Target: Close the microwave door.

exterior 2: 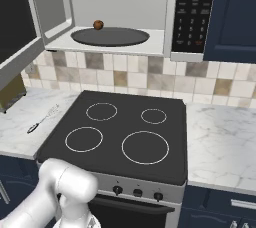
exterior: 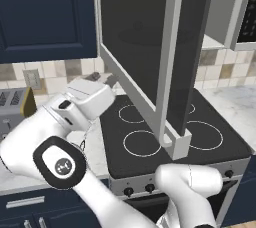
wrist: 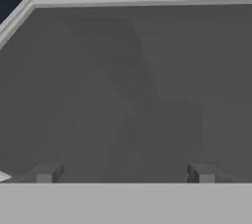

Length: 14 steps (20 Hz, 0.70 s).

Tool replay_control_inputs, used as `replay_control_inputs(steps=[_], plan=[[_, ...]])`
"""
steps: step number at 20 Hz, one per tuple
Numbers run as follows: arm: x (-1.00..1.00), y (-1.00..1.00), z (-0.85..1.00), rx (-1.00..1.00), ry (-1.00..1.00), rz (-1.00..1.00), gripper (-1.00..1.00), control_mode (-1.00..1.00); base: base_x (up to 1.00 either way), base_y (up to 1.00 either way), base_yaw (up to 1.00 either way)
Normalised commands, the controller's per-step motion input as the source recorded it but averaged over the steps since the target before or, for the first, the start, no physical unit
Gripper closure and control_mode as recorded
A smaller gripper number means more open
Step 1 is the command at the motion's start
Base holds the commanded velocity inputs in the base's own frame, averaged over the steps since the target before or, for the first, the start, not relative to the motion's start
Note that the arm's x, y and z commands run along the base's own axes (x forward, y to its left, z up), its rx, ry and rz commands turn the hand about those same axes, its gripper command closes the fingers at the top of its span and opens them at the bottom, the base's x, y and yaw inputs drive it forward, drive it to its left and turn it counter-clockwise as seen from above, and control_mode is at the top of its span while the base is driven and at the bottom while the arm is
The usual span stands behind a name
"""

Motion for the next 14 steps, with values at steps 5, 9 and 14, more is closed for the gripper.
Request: replay_control_inputs(steps=[5,9,14], plan=[[0.45,-0.80,0.00,0.05,0.00,-0.06,-1.00,-1.00,0.00,0.00,0.00],[0.51,-0.99,0.00,0.10,0.00,-0.01,-1.00,-1.00,0.00,0.00,0.00],[0.50,-1.00,0.00,0.12,0.00,0.00,-1.00,-1.00,0.00,0.00,0.00]])
